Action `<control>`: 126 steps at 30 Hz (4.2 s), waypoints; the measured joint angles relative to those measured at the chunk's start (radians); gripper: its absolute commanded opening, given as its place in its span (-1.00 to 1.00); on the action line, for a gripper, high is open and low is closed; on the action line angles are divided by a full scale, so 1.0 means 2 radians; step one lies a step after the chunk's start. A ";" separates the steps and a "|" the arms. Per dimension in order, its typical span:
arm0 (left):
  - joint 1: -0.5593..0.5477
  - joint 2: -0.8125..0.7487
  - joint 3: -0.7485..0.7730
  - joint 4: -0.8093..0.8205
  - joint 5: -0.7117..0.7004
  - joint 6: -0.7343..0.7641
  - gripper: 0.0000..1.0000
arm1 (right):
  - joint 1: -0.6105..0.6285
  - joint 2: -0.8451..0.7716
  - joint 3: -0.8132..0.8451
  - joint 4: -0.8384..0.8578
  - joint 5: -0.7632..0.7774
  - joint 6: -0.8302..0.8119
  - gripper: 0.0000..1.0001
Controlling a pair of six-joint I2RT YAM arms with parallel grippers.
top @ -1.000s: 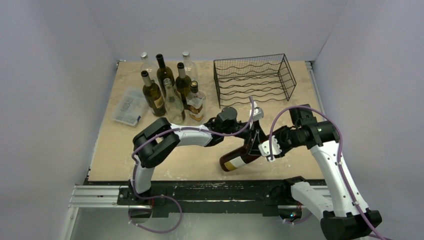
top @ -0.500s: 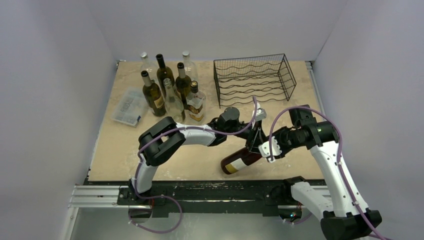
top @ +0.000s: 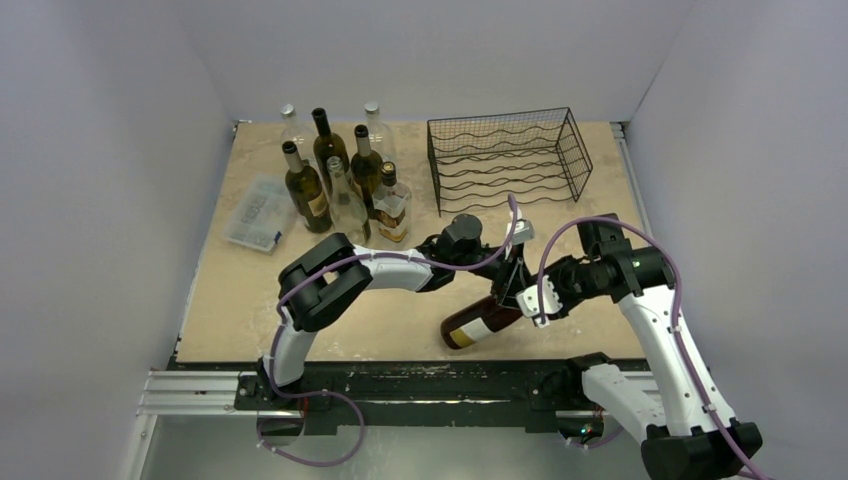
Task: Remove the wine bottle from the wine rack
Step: Pick up the wine bottle from the wine rack, then place the wine bottle at the center of the board.
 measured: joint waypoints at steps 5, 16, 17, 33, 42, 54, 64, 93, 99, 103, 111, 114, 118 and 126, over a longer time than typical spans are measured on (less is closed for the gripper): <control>0.002 -0.005 -0.005 -0.003 -0.010 0.011 -1.00 | -0.001 -0.002 -0.003 0.011 -0.008 0.007 0.20; 0.009 -0.021 -0.043 -0.013 -0.056 0.012 -1.00 | -0.001 -0.030 0.013 0.064 -0.102 0.062 0.80; 0.009 -0.024 -0.047 -0.016 -0.059 0.013 -1.00 | -0.001 -0.033 0.018 0.065 -0.110 0.069 0.81; 0.010 -0.122 -0.142 -0.029 -0.114 0.064 -1.00 | -0.043 -0.091 0.039 0.219 -0.275 0.473 0.81; 0.012 -0.192 -0.215 -0.008 -0.171 0.085 -1.00 | -0.150 -0.100 -0.017 0.410 -0.271 0.851 0.98; 0.012 -0.240 -0.257 -0.004 -0.213 0.099 -1.00 | -0.167 -0.054 -0.108 0.505 -0.307 1.059 0.98; 0.012 -0.244 -0.260 -0.004 -0.223 0.101 -1.00 | -0.167 -0.025 -0.140 0.555 -0.344 1.121 0.84; 0.008 -0.244 -0.237 -0.051 -0.243 0.118 -1.00 | -0.111 0.001 -0.142 0.557 -0.331 1.114 -0.25; 0.006 -0.247 -0.234 -0.056 -0.243 0.123 -1.00 | -0.112 0.000 -0.144 0.564 -0.324 1.114 -0.92; 0.006 -0.247 -0.227 -0.067 -0.243 0.124 -0.60 | -0.112 -0.004 -0.144 0.565 -0.322 1.112 -1.00; 0.005 -0.248 -0.188 -0.118 -0.242 0.120 0.63 | -0.111 -0.032 -0.143 0.566 -0.320 1.103 -1.00; 0.006 -0.260 -0.167 -0.118 -0.243 0.114 0.78 | -0.110 -0.040 -0.143 0.566 -0.321 1.102 -1.00; 0.008 -0.272 -0.146 -0.118 -0.238 0.111 0.91 | -0.109 -0.041 -0.143 0.565 -0.321 1.100 -1.00; 0.012 -0.274 -0.121 -0.153 -0.210 0.110 0.90 | -0.109 -0.042 -0.143 0.565 -0.321 1.098 -1.00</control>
